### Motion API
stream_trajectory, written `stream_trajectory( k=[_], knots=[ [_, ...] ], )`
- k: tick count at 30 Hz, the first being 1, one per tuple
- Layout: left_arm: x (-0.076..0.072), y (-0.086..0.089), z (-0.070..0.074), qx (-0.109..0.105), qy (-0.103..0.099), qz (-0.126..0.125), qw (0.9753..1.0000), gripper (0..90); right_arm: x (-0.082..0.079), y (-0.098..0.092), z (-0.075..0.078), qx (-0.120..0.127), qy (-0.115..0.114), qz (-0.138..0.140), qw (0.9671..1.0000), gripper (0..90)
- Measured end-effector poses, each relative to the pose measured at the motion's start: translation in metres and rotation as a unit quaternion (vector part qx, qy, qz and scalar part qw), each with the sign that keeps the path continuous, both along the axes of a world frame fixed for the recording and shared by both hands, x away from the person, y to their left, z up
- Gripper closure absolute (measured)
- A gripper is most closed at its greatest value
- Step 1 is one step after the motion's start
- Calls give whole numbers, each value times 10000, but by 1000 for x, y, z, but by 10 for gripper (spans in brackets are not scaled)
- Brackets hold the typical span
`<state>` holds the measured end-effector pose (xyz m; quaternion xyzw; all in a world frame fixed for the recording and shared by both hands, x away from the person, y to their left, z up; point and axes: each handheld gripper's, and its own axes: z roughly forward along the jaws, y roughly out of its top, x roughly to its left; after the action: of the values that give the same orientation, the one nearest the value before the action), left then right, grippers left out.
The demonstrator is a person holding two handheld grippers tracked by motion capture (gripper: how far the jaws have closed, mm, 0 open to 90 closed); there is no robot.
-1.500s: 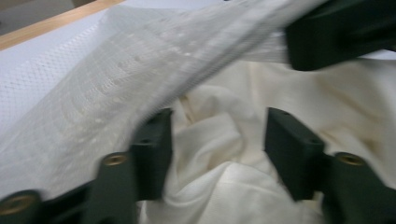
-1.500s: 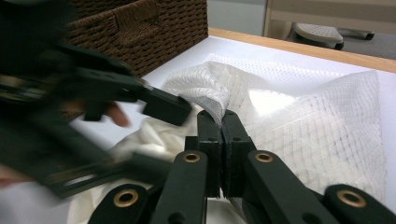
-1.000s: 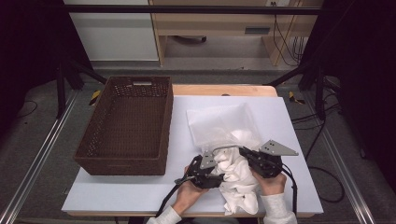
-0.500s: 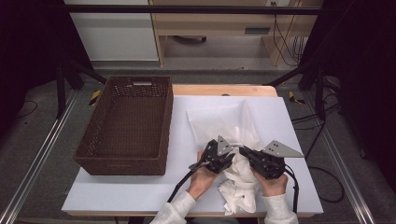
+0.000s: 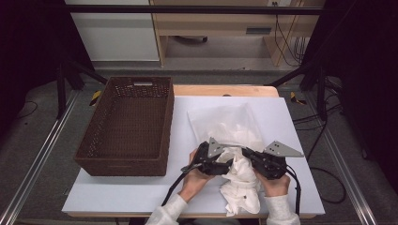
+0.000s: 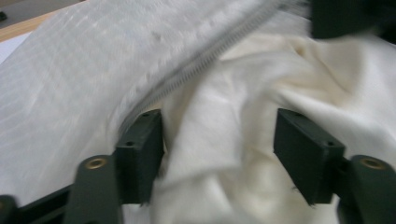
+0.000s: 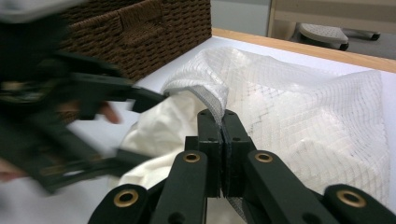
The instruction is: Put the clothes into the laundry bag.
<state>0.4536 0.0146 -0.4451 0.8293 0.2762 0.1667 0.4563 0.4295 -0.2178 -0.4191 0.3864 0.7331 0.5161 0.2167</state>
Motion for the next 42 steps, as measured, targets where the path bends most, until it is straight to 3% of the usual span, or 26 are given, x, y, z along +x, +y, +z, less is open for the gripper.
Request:
stream_trajectory(
  k=[3, 5, 9, 11, 15, 19, 21, 22, 23, 24, 27, 28, 32, 36, 39, 42],
  knots=[
    [-10, 21, -6, 145, 40, 130, 9998, 270, 0, -2, 0, 33, -5, -36, 10000, 890],
    [-10, 32, -12, 85, 134, 180, 9997, 305, 0, -2, 0, 21, -10, -44, 10000, 890],
    [-2, 39, -27, 143, 531, 231, 9982, 406, 1, 0, -1, -30, 2, -31, 10000, 890],
    [-4, 37, -29, 145, 472, 206, 9986, 452, 1, 0, -1, -71, -4, -37, 10000, 890],
    [-12, 39, -18, 26, 334, 71, 9994, 484, 0, -2, -1, -21, 6, -66, 10000, 890],
    [-4, 23, -21, 194, 536, -87, 9983, 450, 2, 1, -2, -63, 23, -45, 10000, 890],
    [2, 13, -26, 63, 649, -140, 9978, 564, 2, 2, -3, -74, 24, -48, 10000, 890],
    [3, 9, -26, -57, 685, -188, 9975, 668, 2, 2, -3, -74, 19, -44, 10000, 890],
    [1, 5, -25, -176, 596, -242, 9978, 773, 2, 2, -3, -69, 8, -33, 10000, 891],
    [-1, 1, -23, -248, 526, -323, 9978, 798, 2, 1, -3, -66, 13, -21, 10000, 891],
    [-11, -19, -12, -45, 38, -455, 9989, 819, 2, 1, -2, -36, 1, 11, 10000, 891],
    [-12, -25, -8, 16, -18, -481, 9988, 819, 1, 2, -2, -35, -25, 21, 10000, 891],
    [0, -45, -2, 151, -36, -351, 9993, 819, -4, 3, 5, -21, -158, 56, 9999, 891],
    [21, -57, -11, 309, -16, 90, 9995, 822, -6, -1, 9, 153, -177, 105, 9997, 891],
    [34, -62, -21, 539, -173, 394, 9976, 821, -8, -1, 11, 162, -209, 92, 9996, 891],
    [41, -57, -25, 350, 32, 449, 9984, 814, -9, -4, 12, 178, -231, 56, 9996, 891]
  ],
)
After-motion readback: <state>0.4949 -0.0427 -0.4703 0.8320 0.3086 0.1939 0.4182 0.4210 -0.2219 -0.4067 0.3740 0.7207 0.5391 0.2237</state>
